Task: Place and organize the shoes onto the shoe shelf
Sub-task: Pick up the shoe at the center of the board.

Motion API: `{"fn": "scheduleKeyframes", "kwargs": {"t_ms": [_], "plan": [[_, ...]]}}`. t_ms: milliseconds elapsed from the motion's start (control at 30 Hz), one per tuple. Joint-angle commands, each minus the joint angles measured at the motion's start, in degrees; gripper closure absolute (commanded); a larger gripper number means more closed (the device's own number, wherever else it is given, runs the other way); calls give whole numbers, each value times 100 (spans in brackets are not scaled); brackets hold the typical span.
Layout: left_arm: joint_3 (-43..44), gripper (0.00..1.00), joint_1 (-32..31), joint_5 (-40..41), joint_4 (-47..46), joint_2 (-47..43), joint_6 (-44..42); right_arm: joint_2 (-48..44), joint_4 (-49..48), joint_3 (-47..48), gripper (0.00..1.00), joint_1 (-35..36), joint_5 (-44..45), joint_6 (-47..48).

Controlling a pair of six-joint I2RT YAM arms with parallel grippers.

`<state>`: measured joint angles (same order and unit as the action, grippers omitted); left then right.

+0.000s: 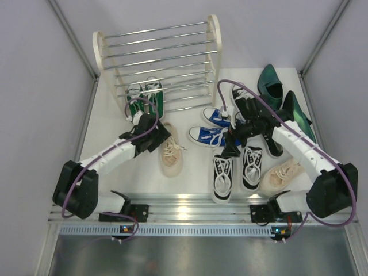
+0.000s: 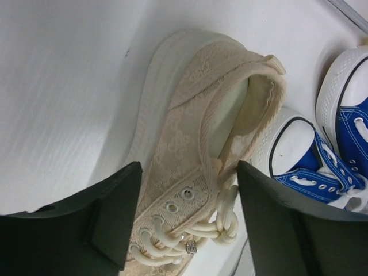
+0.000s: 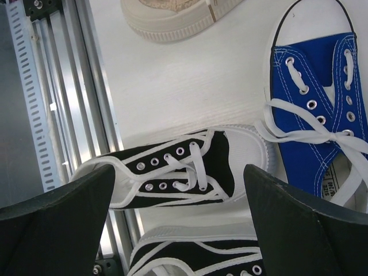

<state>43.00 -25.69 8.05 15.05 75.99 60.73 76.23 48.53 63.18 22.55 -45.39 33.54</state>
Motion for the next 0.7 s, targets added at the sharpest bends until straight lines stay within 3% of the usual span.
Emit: {"fn": "scheduleKeyframes", "kwargs": {"t_ms": [0,133,167,200,233,267,367,400,500,667], "plan": [[217,30,-32,337,-283,135,27,-196,-19,-51,6,83,-163,170],[86,58,-32,206,-274,215,-297,-214,7,-51,6,83,-164,214],[51,67,-32,179,-283,189,-386,-222,24,-51,6,83,-164,241],[-19,85,-32,92,-283,136,-630,-222,146,10,6,83,-207,406],[-37,96,-41,21,-309,23,-824,-214,269,54,6,83,-277,573],[-46,100,-41,-58,-301,-39,-1035,-205,453,107,6,83,-356,766],[-99,100,-50,-671,-406,-443,-1975,-274,1078,274,5,83,-716,1723],[-117,100,-50,-926,-467,-575,-2508,-318,1279,335,1,83,-970,2605],[-126,100,-94,-1683,-529,-1242,-3502,-407,2412,502,1,92,-1340,4539],[146,100,-190,-2814,-258,-1701,-5014,-39,3478,1081,0,487,-1236,5706]]}}
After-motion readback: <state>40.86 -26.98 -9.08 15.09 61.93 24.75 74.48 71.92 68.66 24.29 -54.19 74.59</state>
